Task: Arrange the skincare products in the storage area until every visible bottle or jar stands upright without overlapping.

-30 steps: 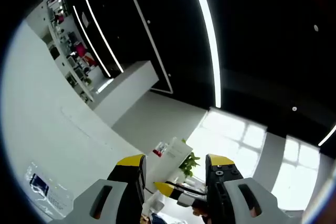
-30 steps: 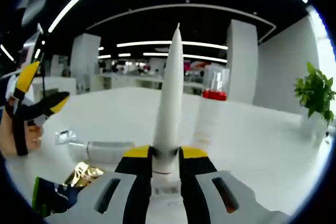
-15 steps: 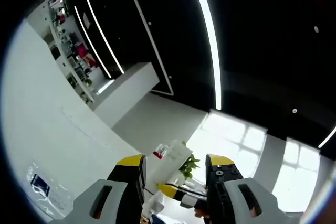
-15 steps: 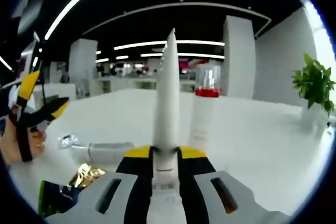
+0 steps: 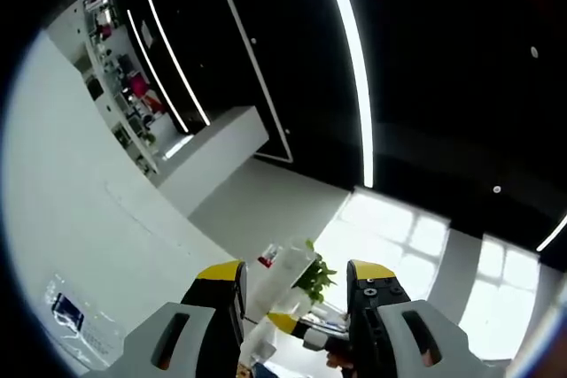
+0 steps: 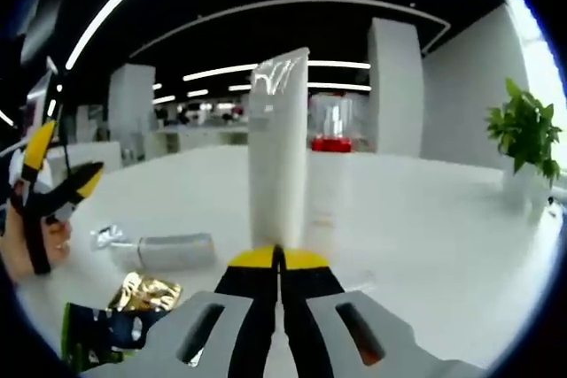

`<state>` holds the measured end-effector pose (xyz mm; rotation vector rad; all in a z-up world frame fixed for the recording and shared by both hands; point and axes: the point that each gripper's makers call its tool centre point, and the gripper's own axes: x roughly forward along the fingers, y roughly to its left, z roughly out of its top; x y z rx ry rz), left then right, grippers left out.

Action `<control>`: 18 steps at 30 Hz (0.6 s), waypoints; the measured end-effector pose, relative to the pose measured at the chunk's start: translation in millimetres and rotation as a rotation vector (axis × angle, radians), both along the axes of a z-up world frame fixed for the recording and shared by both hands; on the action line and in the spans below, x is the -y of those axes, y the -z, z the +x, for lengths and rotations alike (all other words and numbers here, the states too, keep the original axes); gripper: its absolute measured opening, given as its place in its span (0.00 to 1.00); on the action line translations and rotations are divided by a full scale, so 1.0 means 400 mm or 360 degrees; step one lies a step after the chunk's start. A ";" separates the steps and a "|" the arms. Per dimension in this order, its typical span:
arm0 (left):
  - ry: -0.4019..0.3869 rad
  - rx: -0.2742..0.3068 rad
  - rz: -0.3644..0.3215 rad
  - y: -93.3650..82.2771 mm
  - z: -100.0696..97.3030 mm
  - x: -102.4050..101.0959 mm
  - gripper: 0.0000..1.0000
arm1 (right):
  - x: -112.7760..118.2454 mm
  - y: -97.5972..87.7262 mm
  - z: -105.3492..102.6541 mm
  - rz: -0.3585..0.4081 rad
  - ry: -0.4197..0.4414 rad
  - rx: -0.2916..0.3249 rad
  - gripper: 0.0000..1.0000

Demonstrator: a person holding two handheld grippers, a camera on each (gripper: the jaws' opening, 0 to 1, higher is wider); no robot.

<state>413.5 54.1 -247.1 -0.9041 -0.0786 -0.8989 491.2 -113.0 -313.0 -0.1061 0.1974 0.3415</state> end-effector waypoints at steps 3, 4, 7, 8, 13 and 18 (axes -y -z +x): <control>-0.0001 0.0002 0.0002 0.000 -0.002 0.000 0.46 | 0.003 -0.004 0.007 0.0003 0.0012 0.0015 0.00; -0.0001 0.0002 0.0001 0.000 -0.002 0.000 0.46 | 0.004 -0.004 0.007 0.0003 0.0019 0.0019 0.00; -0.0002 -0.0002 0.0000 0.001 -0.001 0.000 0.46 | 0.007 -0.002 0.012 0.0000 0.0034 0.0029 0.00; -0.0002 -0.0002 0.0000 0.001 -0.001 0.000 0.46 | 0.007 -0.001 0.013 0.0000 0.0036 0.0030 0.00; -0.0002 0.0002 0.0001 0.000 -0.004 0.001 0.46 | 0.013 -0.007 0.023 0.0025 0.0065 0.0035 0.00; 0.0001 0.0001 0.0002 0.001 -0.007 0.002 0.46 | 0.021 0.005 0.026 0.0033 0.0104 0.0030 0.00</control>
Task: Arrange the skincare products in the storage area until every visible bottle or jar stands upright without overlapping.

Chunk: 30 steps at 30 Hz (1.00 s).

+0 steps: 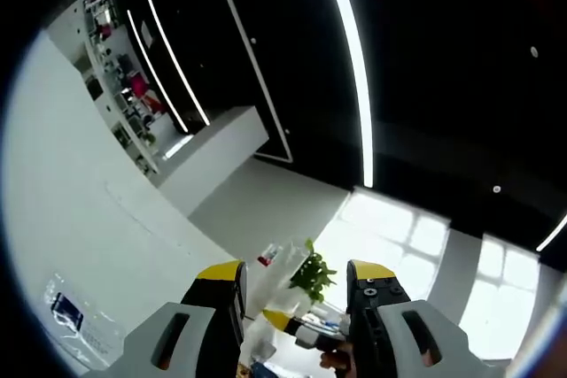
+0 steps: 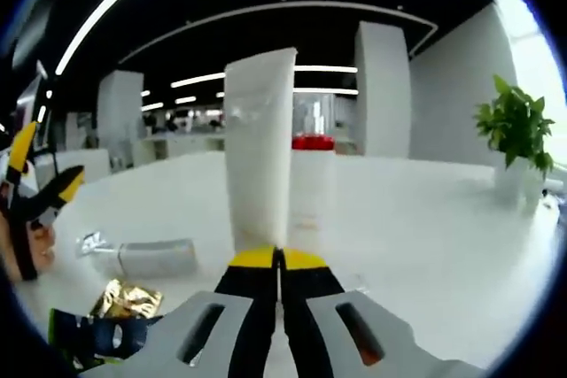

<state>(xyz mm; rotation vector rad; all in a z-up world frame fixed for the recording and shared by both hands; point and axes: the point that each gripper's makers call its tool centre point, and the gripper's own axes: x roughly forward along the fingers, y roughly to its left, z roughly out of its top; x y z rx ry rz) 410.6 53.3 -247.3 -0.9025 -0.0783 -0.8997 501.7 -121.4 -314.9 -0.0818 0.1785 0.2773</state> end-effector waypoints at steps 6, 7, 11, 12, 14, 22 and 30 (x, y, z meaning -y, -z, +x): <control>-0.0001 -0.0003 -0.0004 -0.001 0.006 -0.003 0.46 | -0.013 0.010 0.019 0.0034 -0.0015 0.0001 0.00; -0.0001 -0.0003 -0.0004 -0.001 0.009 -0.004 0.46 | -0.019 0.013 0.025 0.0032 -0.0022 -0.0002 0.00; -0.0001 0.0000 0.0000 -0.001 0.005 -0.002 0.46 | -0.054 0.039 0.023 0.0017 -0.0106 -0.0040 0.00; 0.0000 -0.0001 0.0000 -0.001 0.005 -0.001 0.46 | -0.069 0.049 -0.002 0.0004 -0.0143 -0.0051 0.00; -0.0001 -0.0003 -0.0003 0.000 0.010 -0.005 0.46 | -0.078 0.056 -0.006 -0.0039 -0.0145 -0.0051 0.00; -0.0002 -0.0003 -0.0008 0.000 0.008 -0.005 0.46 | -0.040 0.039 -0.009 -0.0211 -0.0015 0.0035 0.00; 0.0001 -0.0001 0.0002 0.001 0.014 -0.006 0.46 | -0.028 0.058 0.031 -0.0211 0.0007 0.0025 0.00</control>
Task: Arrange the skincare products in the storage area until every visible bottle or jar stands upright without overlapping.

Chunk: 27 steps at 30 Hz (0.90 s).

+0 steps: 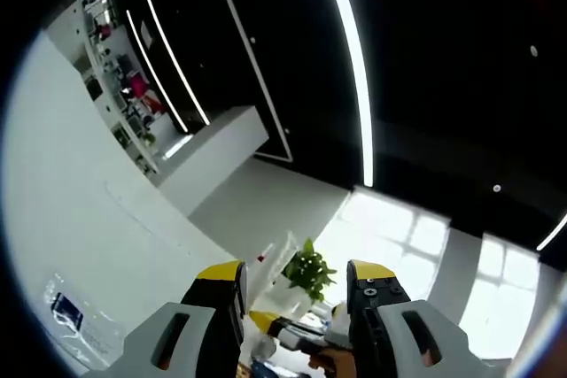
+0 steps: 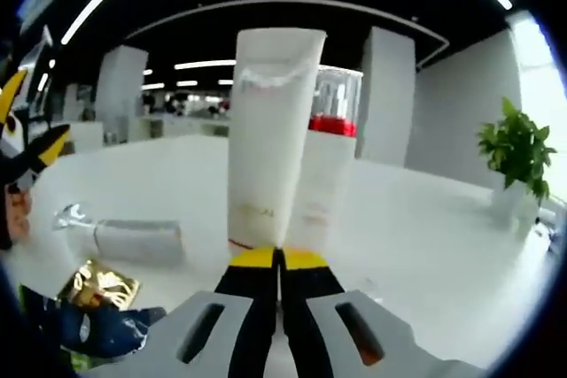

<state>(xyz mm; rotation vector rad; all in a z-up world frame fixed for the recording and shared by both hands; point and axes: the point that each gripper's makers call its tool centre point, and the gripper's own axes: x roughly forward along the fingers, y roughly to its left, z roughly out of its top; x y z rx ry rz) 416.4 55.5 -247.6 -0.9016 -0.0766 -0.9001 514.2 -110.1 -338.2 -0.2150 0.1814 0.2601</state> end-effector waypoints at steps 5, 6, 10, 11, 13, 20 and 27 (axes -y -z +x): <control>-0.0002 -0.0004 0.0001 0.000 0.002 -0.001 0.46 | -0.039 0.003 0.007 0.0015 -0.0100 0.0002 0.00; -0.0001 -0.0004 0.0003 0.001 0.002 -0.001 0.46 | -0.041 0.001 0.010 0.0010 -0.0106 0.0006 0.00; 0.0001 -0.0003 0.0014 0.003 -0.004 0.004 0.46 | -0.038 0.001 0.020 0.0030 -0.0118 0.0016 0.00; 0.0000 -0.0003 0.0014 0.003 -0.002 0.003 0.46 | -0.038 0.001 0.021 0.0035 -0.0120 0.0017 0.00; 0.0000 -0.0006 0.0018 0.005 -0.001 0.004 0.46 | -0.046 -0.003 0.032 0.0060 -0.0162 0.0033 0.00; -0.0003 -0.0006 0.0021 0.005 -0.015 0.010 0.46 | -0.059 -0.010 0.040 0.0033 -0.0222 0.0079 0.00; -0.0007 -0.0013 0.0040 0.013 -0.009 0.011 0.46 | -0.055 -0.019 0.050 0.0008 -0.0217 0.0134 0.00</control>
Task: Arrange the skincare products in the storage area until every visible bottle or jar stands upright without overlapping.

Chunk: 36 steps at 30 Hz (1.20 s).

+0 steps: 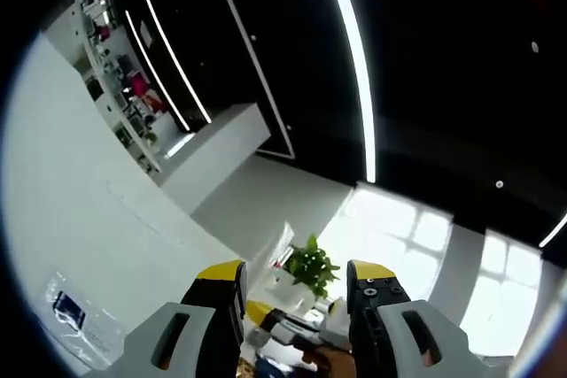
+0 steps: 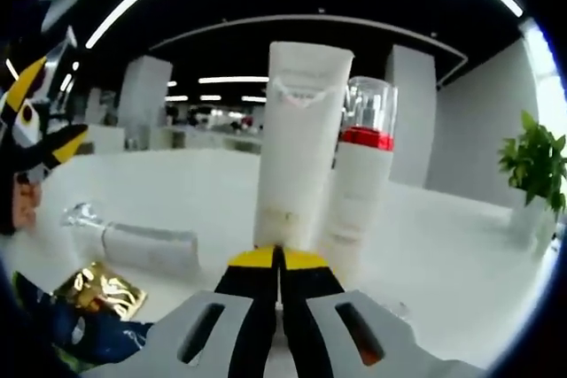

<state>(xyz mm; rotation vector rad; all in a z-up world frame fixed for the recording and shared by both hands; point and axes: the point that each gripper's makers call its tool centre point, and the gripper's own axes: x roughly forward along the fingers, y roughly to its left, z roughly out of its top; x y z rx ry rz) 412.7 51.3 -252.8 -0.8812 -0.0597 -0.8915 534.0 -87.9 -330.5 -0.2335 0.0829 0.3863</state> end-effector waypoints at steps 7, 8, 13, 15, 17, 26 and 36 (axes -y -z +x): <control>-0.0005 -0.0006 -0.0016 0.000 0.010 -0.008 0.46 | -0.011 -0.005 0.011 -0.0055 -0.0018 0.0048 0.00; -0.0005 -0.0006 -0.0017 -0.001 0.011 -0.008 0.46 | -0.015 -0.007 0.016 -0.0070 -0.0022 0.0061 0.00; -0.0006 -0.0005 -0.0025 -0.002 0.011 -0.008 0.46 | -0.019 -0.008 0.016 -0.0092 -0.0026 0.0080 0.00; -0.0006 -0.0005 -0.0030 -0.004 0.014 -0.011 0.46 | -0.022 -0.008 0.017 -0.0105 -0.0032 0.0090 0.00; -0.0006 -0.0003 -0.0033 -0.005 0.016 -0.013 0.46 | -0.025 -0.008 0.017 -0.0112 -0.0034 0.0093 0.00; -0.0001 0.0004 -0.0033 -0.009 0.009 -0.008 0.46 | -0.014 -0.093 -0.031 0.0200 -0.0094 0.0228 0.00; -0.0010 -0.0004 -0.0039 -0.007 0.006 -0.005 0.48 | -0.002 -0.154 -0.057 0.0497 -0.0178 0.0160 0.03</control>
